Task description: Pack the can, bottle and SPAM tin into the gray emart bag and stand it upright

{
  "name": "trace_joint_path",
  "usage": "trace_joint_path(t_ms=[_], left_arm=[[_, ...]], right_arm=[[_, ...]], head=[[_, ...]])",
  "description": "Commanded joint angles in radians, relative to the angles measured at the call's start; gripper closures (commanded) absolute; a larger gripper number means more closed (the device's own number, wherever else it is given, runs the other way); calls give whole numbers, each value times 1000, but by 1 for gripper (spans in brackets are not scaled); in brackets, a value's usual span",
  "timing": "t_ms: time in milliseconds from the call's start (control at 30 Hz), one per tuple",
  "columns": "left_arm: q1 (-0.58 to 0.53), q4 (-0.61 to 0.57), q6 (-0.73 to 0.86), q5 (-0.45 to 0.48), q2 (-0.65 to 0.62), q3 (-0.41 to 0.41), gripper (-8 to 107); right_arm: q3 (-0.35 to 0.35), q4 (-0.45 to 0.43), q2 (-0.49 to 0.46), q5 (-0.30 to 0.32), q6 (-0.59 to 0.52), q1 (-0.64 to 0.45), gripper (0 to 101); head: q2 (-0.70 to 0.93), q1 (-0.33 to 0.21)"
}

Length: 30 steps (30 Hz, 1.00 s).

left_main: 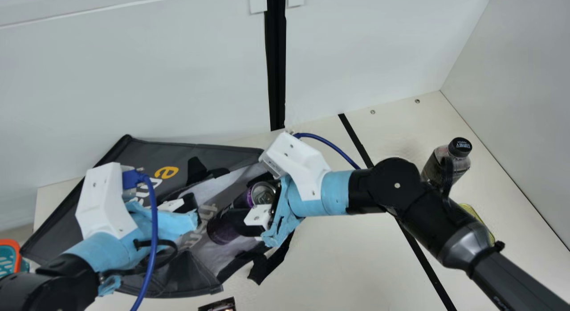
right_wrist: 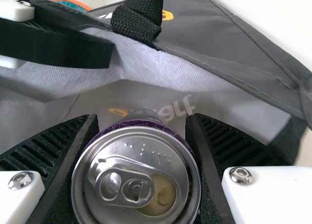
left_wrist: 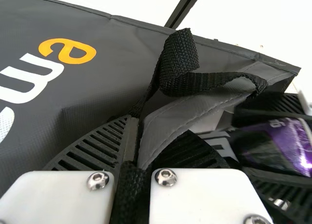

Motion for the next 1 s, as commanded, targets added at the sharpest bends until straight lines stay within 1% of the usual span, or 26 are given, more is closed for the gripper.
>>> trace_joint_path(t_ms=[0,400,667,967], left_arm=[[0,0,0,0,0,0,107],[0,0,0,0,0,0,107],[0,0,0,0,0,0,107],[0,0,0,0,0,0,107]], right_arm=[[-3,3,12,-12,-7,6,101],[-21,28,93,-85,-35,55,101],[-34,22,149,-121,-41,86,101],[-74,2,207,-147,-26,122,101]], head=[[-1,-23],[-1,-23],[-1,-23],[-1,-23]])
